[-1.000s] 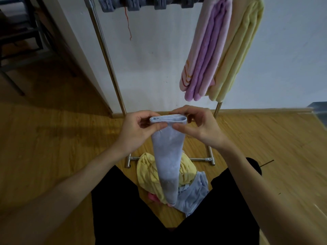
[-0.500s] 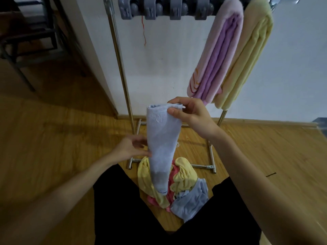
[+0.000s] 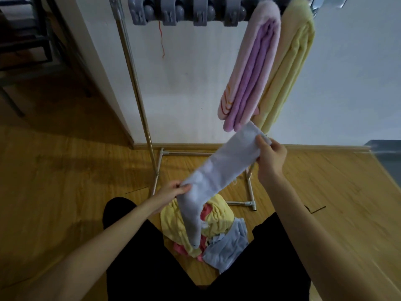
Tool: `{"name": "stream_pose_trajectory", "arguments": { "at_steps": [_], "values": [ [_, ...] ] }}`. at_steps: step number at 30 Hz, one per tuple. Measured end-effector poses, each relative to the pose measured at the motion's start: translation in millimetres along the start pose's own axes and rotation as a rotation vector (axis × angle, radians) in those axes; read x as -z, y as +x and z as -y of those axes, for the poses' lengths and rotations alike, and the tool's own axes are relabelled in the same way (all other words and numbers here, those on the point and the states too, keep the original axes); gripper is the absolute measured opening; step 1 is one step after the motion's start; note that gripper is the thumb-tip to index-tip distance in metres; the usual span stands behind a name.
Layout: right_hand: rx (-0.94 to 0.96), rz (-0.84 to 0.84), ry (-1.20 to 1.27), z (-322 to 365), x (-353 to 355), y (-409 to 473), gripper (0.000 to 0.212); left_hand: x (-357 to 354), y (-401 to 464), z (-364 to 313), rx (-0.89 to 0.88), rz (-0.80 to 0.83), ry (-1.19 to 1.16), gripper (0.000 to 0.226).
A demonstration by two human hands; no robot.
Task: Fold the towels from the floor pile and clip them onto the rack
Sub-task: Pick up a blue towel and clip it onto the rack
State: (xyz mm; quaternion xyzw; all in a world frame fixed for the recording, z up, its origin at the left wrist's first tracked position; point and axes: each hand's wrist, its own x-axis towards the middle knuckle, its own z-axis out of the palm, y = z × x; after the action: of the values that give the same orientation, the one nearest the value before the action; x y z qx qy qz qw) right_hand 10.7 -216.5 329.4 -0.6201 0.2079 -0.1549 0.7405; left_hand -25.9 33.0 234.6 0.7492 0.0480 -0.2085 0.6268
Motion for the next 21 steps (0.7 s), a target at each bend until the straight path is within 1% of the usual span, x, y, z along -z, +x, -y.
{"name": "stream_pose_trajectory", "arguments": {
  "at_steps": [1,4,6,7,9,11,12,13,14,15,16,18,20,21],
  "values": [
    [-0.054,-0.022,-0.061,-10.9,9.9,6.2,0.016,1.7,-0.3,-9.1,-0.02,0.002,-0.006,0.016],
    [-0.283,0.017,-0.216,-48.1,31.7,9.8,0.008,10.6,-0.6,-38.5,-0.117,0.078,0.028,0.011],
    [-0.398,0.079,-0.323,-72.7,39.4,2.4,0.006,13.3,-4.0,-60.7,-0.168,0.15,0.067,0.024],
    [-0.436,0.13,-0.391,-83.3,41.1,-1.5,0.014,13.2,-6.2,-71.8,-0.183,0.183,0.091,0.031],
    [-0.487,0.262,-0.522,-98.9,39.8,-8.4,0.023,11.6,-11.9,-92.8,-0.207,0.252,0.195,0.034],
    [-0.45,0.411,-0.709,-101.7,34.2,-18.9,0.017,8.9,-19.7,-109.4,-0.199,0.339,0.302,0.032],
    [-0.369,0.475,-0.786,-99.4,31.8,-24.0,0.017,7.7,-23.3,-115.0,-0.201,0.384,0.349,0.032],
    [-0.25,0.541,-0.824,-94.6,29.5,-28.4,0.032,6.4,-26.0,-119.3,-0.198,0.421,0.391,0.032],
    [-0.131,0.627,-0.789,-88.5,27.8,-30.7,0.047,4.9,-28.8,-122.9,-0.187,0.454,0.429,0.031],
    [-0.051,0.738,-0.696,-77.4,26.1,-33.5,0.054,3.2,-31.3,-126.5,-0.17,0.486,0.461,0.028],
    [-0.01,0.862,-0.564,-68.5,25.0,-34.4,0.056,1.5,-33.2,-129.4,-0.159,0.516,0.489,0.027],
    [-0.036,1.077,-0.363,-51.9,21.6,-35.3,0.054,-0.9,-35.2,-133.6,-0.151,0.557,0.526,0.025],
    [-0.08,1.213,-0.263,-42.1,15.5,-37.5,0.052,-1.7,-36.1,-136.4,-0.162,0.572,0.553,0.025],
    [-0.085,1.248,-0.25,-39.5,12.2,-38.9,0.051,-1.6,-36.2,-137.3,-0.167,0.581,0.566,0.025]
  ]
}}
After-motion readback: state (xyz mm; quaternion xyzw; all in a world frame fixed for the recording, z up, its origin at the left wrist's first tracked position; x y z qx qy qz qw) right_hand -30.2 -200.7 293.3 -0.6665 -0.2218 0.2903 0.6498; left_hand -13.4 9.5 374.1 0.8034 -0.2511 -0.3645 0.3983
